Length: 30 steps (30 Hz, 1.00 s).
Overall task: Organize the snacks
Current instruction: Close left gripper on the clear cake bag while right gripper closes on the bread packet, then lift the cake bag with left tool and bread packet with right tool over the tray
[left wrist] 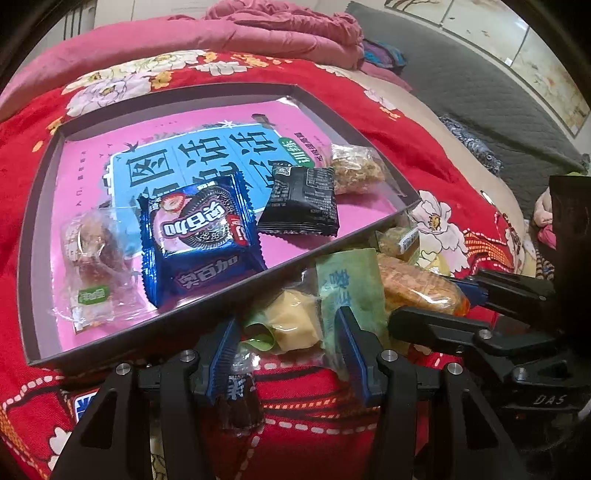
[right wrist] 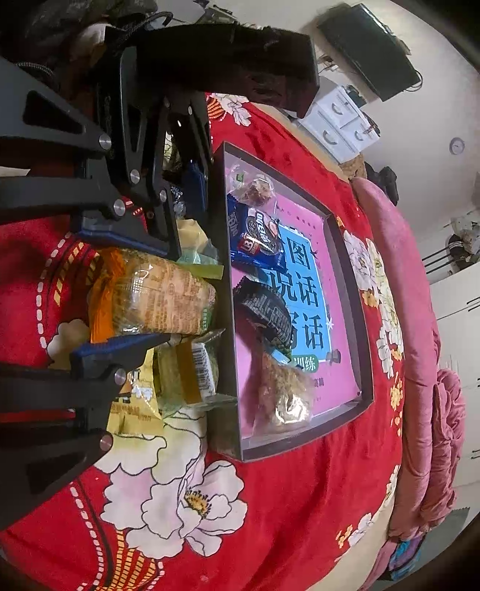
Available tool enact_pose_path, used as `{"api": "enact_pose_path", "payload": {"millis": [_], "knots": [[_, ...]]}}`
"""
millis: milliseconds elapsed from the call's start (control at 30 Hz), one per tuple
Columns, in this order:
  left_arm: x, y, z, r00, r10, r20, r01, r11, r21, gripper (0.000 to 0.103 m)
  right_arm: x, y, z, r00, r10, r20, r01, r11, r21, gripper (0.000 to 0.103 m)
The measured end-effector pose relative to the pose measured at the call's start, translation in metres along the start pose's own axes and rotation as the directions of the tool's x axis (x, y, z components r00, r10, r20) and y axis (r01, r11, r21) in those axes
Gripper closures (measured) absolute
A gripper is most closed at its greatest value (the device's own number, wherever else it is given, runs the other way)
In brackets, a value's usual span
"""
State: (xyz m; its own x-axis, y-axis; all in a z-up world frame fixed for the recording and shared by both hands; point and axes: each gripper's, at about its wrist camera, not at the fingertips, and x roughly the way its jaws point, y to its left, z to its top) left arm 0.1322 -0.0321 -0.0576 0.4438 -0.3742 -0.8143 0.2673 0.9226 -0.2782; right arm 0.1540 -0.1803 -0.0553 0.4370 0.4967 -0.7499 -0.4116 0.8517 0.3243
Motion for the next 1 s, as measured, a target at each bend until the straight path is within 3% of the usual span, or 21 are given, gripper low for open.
{"api": "enact_pose_path", "payload": {"millis": [100,233,600,1000], "knots": [[0.001,-0.003,0.001,1.000,-0.008,-0.002,0.008,1.000,0.005,0.061,-0.006,-0.003,-0.001,1.000,-0.004,0.012,0.004,1.000,0.015,0.064],[0.001,-0.008,0.001,1.000,-0.014,0.002,0.014,1.000,0.016,0.066,-0.014,-0.007,-0.001,1.000,0.001,0.029,-0.002,0.999,0.041,0.064],[-0.019,-0.007,-0.003,0.997,-0.076,0.025,0.076,0.997,-0.015,0.067,-0.029,-0.007,0.003,0.997,0.043,0.070,-0.049,0.996,0.079,0.064],[-0.054,0.016,-0.004,0.991,-0.071,0.114,0.080,0.993,-0.083,0.067,-0.042,0.002,0.011,0.991,0.059,0.117,-0.068,0.995,0.077,0.065]]}}
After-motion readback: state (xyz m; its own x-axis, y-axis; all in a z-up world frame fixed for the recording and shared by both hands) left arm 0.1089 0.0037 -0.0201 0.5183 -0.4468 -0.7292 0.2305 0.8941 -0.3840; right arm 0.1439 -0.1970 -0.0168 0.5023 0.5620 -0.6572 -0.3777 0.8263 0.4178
